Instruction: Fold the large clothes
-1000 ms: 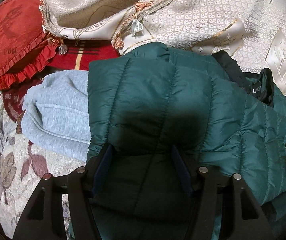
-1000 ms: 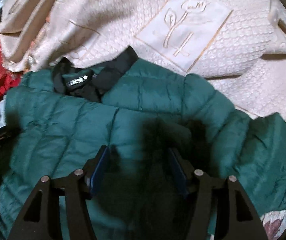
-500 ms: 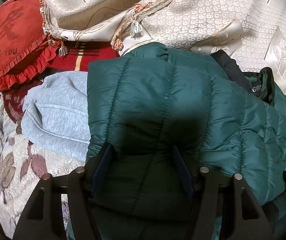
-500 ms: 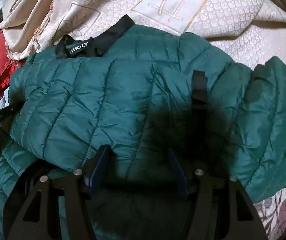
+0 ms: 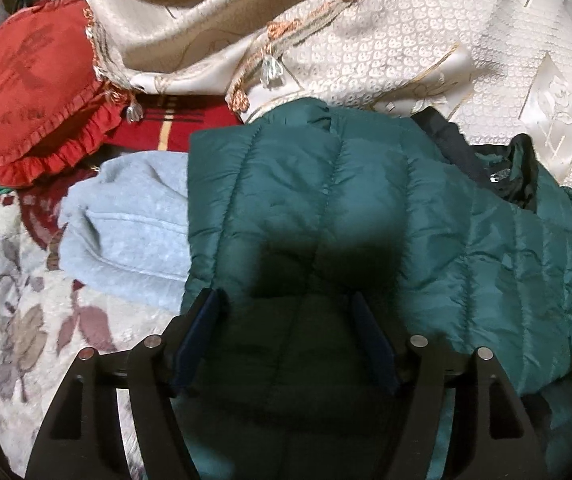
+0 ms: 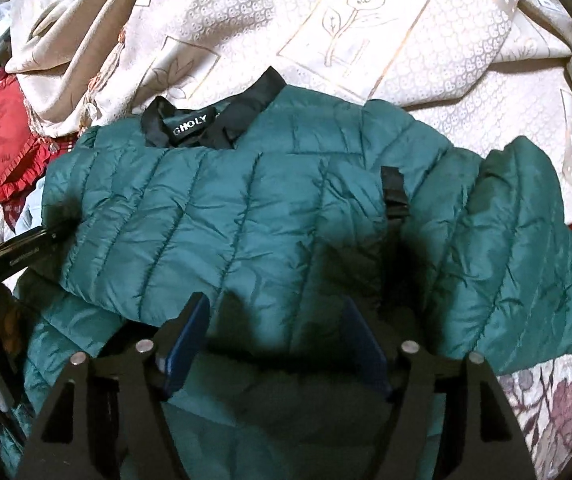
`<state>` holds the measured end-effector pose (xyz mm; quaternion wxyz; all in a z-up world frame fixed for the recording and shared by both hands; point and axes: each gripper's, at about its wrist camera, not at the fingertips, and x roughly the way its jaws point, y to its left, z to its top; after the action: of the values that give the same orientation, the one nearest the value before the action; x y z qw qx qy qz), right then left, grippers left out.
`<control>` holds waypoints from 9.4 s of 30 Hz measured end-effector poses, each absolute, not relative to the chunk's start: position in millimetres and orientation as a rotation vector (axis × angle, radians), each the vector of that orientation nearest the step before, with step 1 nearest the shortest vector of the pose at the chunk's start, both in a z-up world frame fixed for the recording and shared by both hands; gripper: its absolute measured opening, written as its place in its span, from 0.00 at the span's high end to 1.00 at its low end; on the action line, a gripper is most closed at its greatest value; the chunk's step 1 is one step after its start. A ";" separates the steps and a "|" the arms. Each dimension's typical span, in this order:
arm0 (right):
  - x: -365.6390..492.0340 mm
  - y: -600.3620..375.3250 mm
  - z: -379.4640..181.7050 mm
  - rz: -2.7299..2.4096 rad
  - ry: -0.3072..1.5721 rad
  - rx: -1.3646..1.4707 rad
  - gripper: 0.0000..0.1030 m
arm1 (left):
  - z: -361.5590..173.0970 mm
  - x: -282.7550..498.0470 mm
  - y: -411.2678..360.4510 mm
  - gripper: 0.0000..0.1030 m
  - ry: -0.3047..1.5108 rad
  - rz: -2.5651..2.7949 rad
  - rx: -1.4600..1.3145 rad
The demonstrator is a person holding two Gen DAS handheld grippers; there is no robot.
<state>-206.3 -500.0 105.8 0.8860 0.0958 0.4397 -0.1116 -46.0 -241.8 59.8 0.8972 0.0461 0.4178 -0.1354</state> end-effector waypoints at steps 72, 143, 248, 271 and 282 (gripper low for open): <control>-390.7 -726.0 146.2 -0.709 0.808 0.287 0.19 | 111.7 -210.0 -374.0 0.49 0.826 -0.564 0.122; -255.0 -552.2 214.4 -0.251 0.715 0.200 0.92 | 98.5 -176.1 -244.1 0.49 0.886 -0.412 -0.014; -250.3 -479.5 137.7 -0.027 0.896 0.349 0.26 | 77.4 -76.8 -208.4 0.52 0.917 -0.400 -0.257; -191.1 -537.3 130.3 -0.215 0.811 0.311 0.26 | 112.9 -72.6 -201.3 0.66 0.761 -0.382 -0.181; -141.7 -569.9 87.5 -0.350 0.868 0.241 0.25 | 59.5 -30.9 -284.9 0.65 0.871 -0.368 0.100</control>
<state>-141.7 -569.9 87.5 0.8856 0.1159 0.4171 -0.1682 -30.9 -284.9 59.5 0.8890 0.0479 0.4194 -0.1773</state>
